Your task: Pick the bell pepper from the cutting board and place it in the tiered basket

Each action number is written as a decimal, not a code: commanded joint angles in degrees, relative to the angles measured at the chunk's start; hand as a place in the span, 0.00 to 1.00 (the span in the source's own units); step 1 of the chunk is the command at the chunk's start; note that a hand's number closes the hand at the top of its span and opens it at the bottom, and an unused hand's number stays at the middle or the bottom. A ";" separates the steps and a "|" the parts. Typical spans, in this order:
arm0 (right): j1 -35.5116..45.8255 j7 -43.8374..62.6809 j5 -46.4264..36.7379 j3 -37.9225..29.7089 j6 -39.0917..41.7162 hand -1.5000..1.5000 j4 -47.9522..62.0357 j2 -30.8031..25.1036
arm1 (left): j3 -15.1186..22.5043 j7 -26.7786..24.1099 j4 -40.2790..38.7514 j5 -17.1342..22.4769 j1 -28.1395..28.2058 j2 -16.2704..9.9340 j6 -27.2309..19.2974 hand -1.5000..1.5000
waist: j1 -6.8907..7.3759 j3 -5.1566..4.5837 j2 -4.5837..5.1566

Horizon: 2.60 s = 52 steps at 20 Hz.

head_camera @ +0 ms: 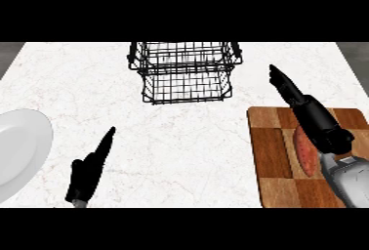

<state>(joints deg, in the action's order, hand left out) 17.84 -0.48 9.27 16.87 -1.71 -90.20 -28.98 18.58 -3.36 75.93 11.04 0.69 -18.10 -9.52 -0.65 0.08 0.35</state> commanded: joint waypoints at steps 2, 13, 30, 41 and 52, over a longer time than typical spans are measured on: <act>-3.91 -6.99 12.63 -13.80 4.03 1.00 0.96 -2.60 | -1.36 -0.70 6.96 -1.26 0.54 0.27 -3.87 0.50 | 0.03 0.15 -0.58; -9.94 -4.16 47.51 -35.77 25.94 0.00 16.39 -1.02 | -4.14 -1.51 11.71 -4.20 -5.22 2.34 -10.93 0.50 | -1.42 0.57 -0.46; -19.38 -11.37 9.96 -46.86 49.26 0.00 7.69 -37.55 | -3.26 2.25 10.82 -6.47 -9.45 3.82 -12.17 0.50 | -0.13 -0.06 -0.32; -17.90 -1.21 -5.19 -37.96 42.58 0.00 -5.45 -33.84 | -5.42 5.37 11.91 -6.15 -11.21 3.45 -8.96 0.50 | 0.94 -0.11 -0.30; -18.05 9.02 -9.23 -36.63 48.18 0.00 -14.05 -28.74 | -5.06 5.23 11.07 -10.77 -10.65 7.94 -10.00 0.50 | 0.37 -0.09 -0.40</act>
<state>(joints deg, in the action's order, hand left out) 1.10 7.91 2.28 -18.90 43.23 -103.53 -58.17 14.24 2.87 87.82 0.53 -10.32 -11.21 -20.21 -0.01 -0.03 -0.02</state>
